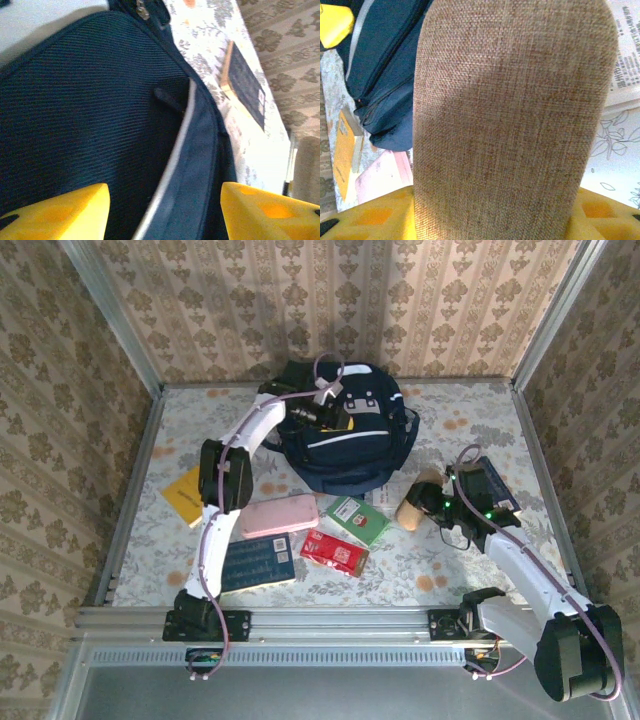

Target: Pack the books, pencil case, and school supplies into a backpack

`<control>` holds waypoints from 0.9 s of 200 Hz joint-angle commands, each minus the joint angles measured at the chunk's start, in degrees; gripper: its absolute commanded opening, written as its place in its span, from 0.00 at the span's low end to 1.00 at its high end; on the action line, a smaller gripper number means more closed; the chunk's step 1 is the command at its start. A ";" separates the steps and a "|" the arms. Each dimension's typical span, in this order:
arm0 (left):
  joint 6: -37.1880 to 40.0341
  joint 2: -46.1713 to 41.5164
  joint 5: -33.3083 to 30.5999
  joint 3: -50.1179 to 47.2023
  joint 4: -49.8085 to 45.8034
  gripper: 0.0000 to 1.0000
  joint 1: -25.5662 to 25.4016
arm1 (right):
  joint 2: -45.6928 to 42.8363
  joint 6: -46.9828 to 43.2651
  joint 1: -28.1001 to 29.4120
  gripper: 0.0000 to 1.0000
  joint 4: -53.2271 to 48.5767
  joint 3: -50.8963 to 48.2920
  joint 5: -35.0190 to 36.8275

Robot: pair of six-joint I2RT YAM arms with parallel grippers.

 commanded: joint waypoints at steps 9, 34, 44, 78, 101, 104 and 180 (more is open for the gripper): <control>1.17 -1.21 6.56 -3.55 0.54 0.57 -1.17 | 0.54 -0.29 -0.47 0.46 3.42 0.79 -3.06; 3.42 -1.13 5.19 -4.15 -1.72 0.57 -3.19 | 1.57 0.47 -0.56 0.46 4.49 0.87 -4.15; 3.68 -0.61 4.83 -4.11 -2.37 0.57 -3.37 | 1.64 0.64 -0.61 0.46 4.70 0.99 -4.25; 5.46 -0.43 3.23 -4.29 -4.23 0.53 -4.23 | 1.23 0.56 -0.58 0.46 4.68 0.39 -3.92; 6.78 -0.95 -2.79 -4.30 -4.81 0.50 -4.87 | 1.01 1.49 -0.57 0.46 5.90 -0.44 -4.51; 6.75 -1.02 -3.68 -4.25 -4.81 0.50 -4.95 | 1.01 1.60 -0.58 0.46 6.08 -0.53 -4.64; 6.44 -1.25 -20.53 -1.88 -3.41 0.00 -6.71 | -0.11 1.92 -0.58 0.41 6.40 0.60 -4.59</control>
